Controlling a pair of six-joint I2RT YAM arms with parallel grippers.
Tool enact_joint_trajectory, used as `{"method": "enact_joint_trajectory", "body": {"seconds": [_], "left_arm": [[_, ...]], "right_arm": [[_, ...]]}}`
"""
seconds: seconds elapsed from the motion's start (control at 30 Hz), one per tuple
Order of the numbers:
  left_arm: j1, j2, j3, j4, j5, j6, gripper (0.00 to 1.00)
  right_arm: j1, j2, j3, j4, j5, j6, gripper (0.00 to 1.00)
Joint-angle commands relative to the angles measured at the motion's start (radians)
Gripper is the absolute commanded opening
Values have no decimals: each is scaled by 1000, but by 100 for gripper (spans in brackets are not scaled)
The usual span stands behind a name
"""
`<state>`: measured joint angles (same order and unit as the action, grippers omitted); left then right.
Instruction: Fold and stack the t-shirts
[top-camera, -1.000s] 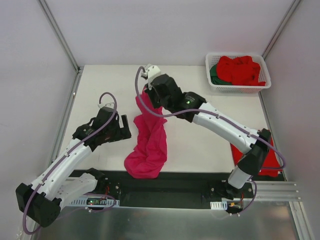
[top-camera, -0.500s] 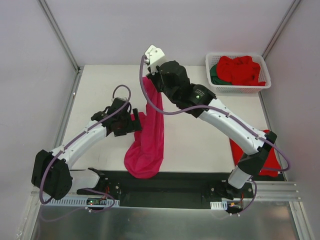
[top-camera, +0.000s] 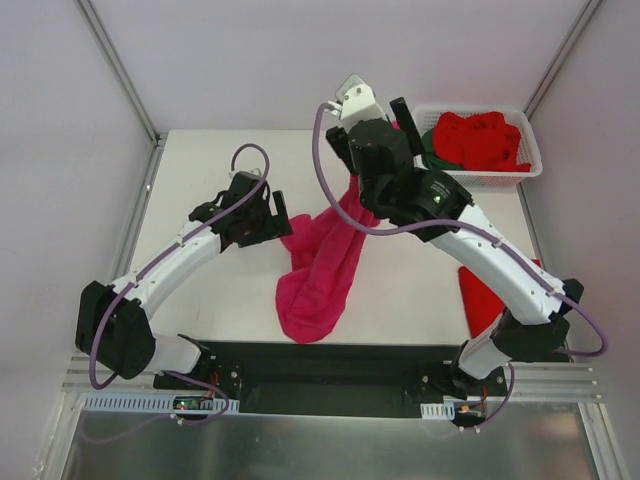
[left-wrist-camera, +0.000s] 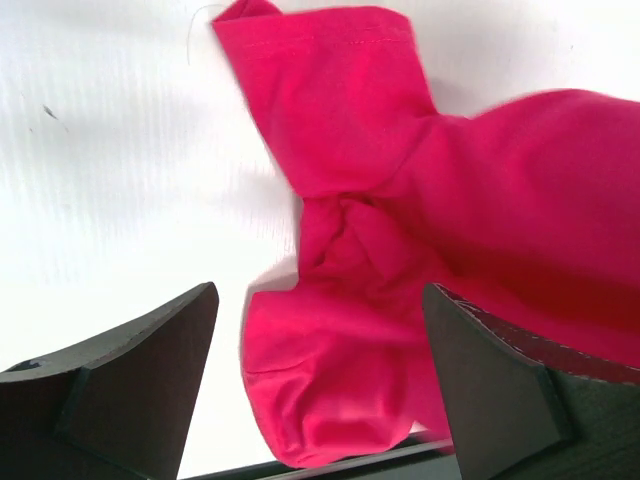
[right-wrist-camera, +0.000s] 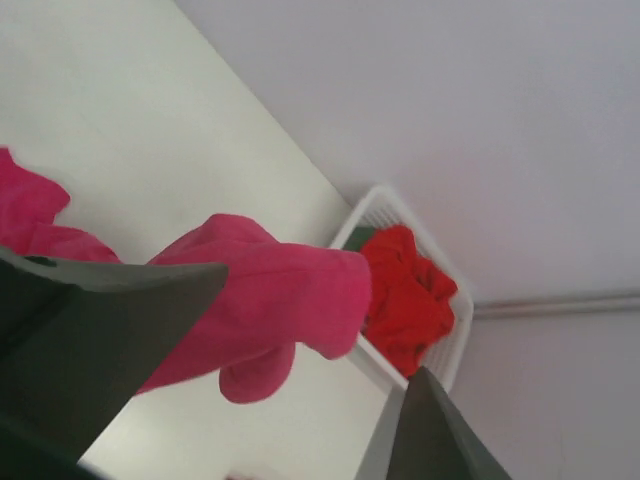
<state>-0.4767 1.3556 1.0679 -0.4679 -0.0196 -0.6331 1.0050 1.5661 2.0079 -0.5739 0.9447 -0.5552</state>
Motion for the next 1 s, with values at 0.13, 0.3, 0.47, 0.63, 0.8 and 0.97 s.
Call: {"method": "enact_joint_trajectory", "body": {"seconds": [0.13, 0.3, 0.47, 0.63, 0.8, 0.97], "left_arm": [[3, -1, 66, 9, -46, 50, 85], [3, 36, 86, 14, -55, 46, 85], [12, 178, 211, 17, 6, 62, 85], [53, 414, 377, -4, 153, 124, 82], [96, 562, 469, -31, 217, 121, 79], [98, 603, 457, -37, 211, 121, 80]], "right_arm": [[23, -119, -239, 157, 166, -49, 96], [23, -147, -244, 174, -24, -5, 96], [-40, -138, -333, 177, -102, 113, 96], [-106, -152, -397, 89, -199, 254, 96], [-118, -198, -452, 72, -228, 281, 96], [-126, -209, -468, 60, -234, 285, 96]]}}
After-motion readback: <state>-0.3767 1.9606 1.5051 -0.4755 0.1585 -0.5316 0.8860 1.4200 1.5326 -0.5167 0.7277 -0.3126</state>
